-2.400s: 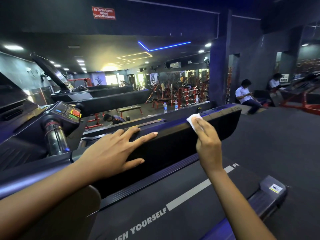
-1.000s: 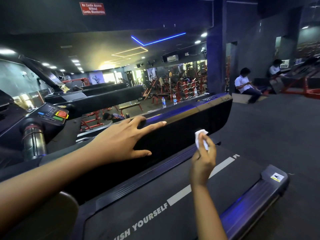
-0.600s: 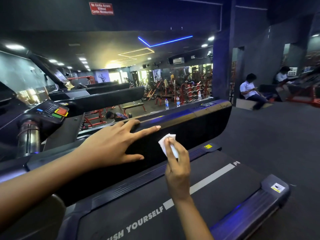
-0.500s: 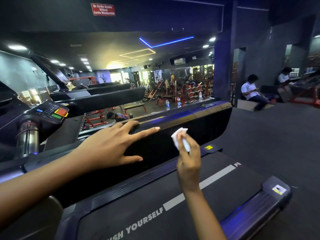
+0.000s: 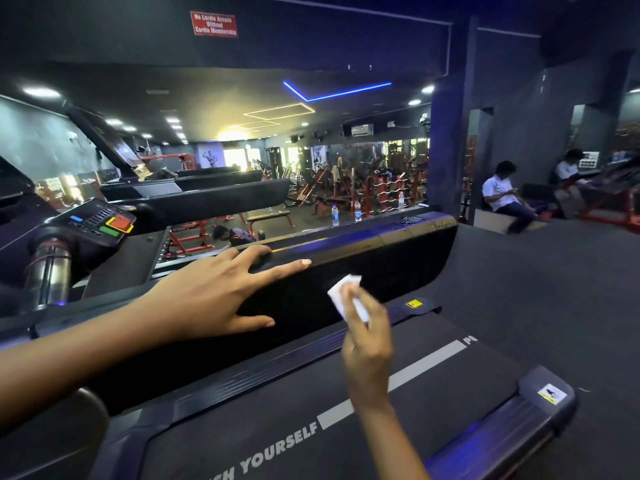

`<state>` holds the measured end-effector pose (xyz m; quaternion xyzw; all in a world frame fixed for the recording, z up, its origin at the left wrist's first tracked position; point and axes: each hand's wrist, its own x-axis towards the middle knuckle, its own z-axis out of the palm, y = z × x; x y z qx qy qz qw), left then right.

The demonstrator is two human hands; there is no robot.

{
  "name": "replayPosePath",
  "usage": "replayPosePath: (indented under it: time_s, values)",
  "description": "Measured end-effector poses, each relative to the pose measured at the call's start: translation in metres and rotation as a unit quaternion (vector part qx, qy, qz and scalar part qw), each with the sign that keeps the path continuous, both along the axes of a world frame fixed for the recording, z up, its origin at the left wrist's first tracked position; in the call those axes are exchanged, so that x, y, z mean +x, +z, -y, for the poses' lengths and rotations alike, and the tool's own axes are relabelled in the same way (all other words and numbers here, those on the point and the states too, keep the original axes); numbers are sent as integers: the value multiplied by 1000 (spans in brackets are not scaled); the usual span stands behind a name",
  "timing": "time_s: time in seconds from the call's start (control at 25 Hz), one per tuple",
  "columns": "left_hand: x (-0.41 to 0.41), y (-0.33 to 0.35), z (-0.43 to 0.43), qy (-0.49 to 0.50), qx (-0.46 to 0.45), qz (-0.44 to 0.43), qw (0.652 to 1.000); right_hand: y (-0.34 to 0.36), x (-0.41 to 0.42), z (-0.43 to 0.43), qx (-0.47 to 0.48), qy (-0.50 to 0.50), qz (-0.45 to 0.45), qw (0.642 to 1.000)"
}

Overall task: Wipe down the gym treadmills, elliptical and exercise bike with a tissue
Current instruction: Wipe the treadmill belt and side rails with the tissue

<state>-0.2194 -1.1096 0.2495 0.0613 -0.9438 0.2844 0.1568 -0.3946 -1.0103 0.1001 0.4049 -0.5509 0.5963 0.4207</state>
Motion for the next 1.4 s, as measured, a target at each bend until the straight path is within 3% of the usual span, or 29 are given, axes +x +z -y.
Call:
replayPosePath:
  time_s: [0.08, 0.36, 0.48, 0.56, 0.64, 0.76, 0.84, 1.08, 1.2, 1.32, 1.4]
  values:
    - [1, -1, 1, 1, 4, 1, 1000, -9, 3, 7, 10, 4, -10, 1000]
    - [-3, 4, 0, 8, 3, 21, 1000, -6, -69, 3, -57, -58, 178, 981]
    - [-9, 10, -2, 49, 62, 74, 994, 10, -83, -8, -84, -38, 249, 964]
    - [-20, 13, -6, 64, 83, 101, 989, 25, -68, -12, -75, -46, 181, 980]
    - [-30, 15, -8, 55, 86, 101, 990, 42, -44, -12, -21, -30, 35, 999]
    - [-33, 12, -8, 52, 89, 97, 990, 58, -40, -15, 101, -13, -133, 986]
    - [-33, 12, -10, 47, 79, 98, 991, 58, -62, -23, 130, -47, -155, 978]
    - [-33, 11, -9, 19, 95, 85, 992, 74, -138, -44, 150, -116, -96, 977]
    - [-33, 9, -8, 20, 95, 83, 992, 96, -105, -35, 172, -38, -166, 970]
    - [-32, 9, -9, 25, 99, 88, 991, 110, -75, -23, 254, 68, -286, 922]
    - [-32, 11, -9, 25, 100, 90, 991, 121, -91, -25, 305, 91, -288, 903]
